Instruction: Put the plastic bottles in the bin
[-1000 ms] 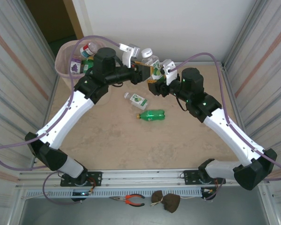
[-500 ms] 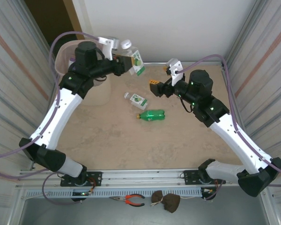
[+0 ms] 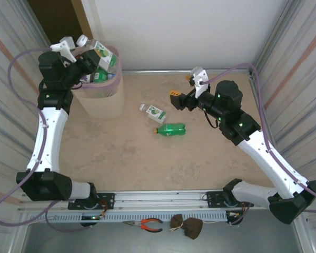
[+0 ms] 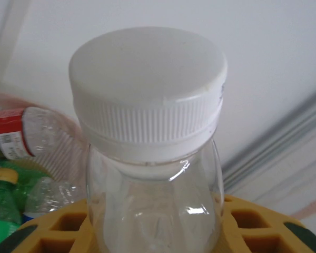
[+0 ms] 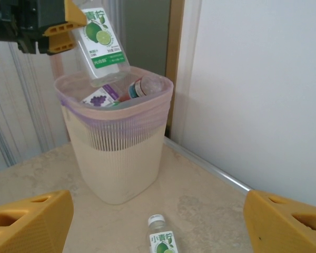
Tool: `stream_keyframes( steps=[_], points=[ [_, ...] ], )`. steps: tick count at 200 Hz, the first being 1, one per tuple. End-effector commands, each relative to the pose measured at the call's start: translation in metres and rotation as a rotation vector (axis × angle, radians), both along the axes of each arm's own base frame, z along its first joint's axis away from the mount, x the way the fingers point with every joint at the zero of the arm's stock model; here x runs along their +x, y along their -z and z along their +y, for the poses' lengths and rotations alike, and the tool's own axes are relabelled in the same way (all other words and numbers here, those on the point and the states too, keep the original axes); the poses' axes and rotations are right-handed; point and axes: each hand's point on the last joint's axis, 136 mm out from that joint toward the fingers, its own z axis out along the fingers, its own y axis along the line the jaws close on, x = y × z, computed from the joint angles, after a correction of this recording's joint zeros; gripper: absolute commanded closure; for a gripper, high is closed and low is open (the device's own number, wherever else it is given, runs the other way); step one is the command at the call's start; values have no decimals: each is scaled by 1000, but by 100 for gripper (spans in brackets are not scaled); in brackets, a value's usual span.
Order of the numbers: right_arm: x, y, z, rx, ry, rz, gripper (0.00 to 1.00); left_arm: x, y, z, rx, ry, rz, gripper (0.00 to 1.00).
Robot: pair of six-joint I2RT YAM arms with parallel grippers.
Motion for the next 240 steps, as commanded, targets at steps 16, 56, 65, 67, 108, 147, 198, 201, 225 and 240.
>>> stream_keyframes(
  steps=[16,56,65,67,108,147,198,201,225,240],
  points=[
    [-7,-12,-5,11,10,-46,16,17,-11,29,-188,-103,-72,65],
    [-8,-11,-7,8,14,-44,16,38,18,54,-256,-212,-23,65],
    [-8,-11,-7,6,16,-43,16,44,27,56,-271,-210,-3,65],
    [-8,-11,-7,7,16,-43,16,46,28,56,-276,-210,2,65],
    [-9,-10,-9,5,21,-42,16,68,74,55,-363,-200,89,64],
    [-9,-11,-13,3,35,-53,16,81,114,49,-449,-193,164,64],
    [-9,-10,-15,-1,40,-50,17,89,130,37,-467,-196,209,52],
    [-9,-11,-15,-1,40,-50,17,89,130,37,-469,-197,211,50],
    [-11,-13,-16,1,38,-52,17,86,125,40,-483,-218,204,41],
    [-12,-14,-17,1,40,-57,16,79,116,45,-473,-249,191,35]
  ],
)
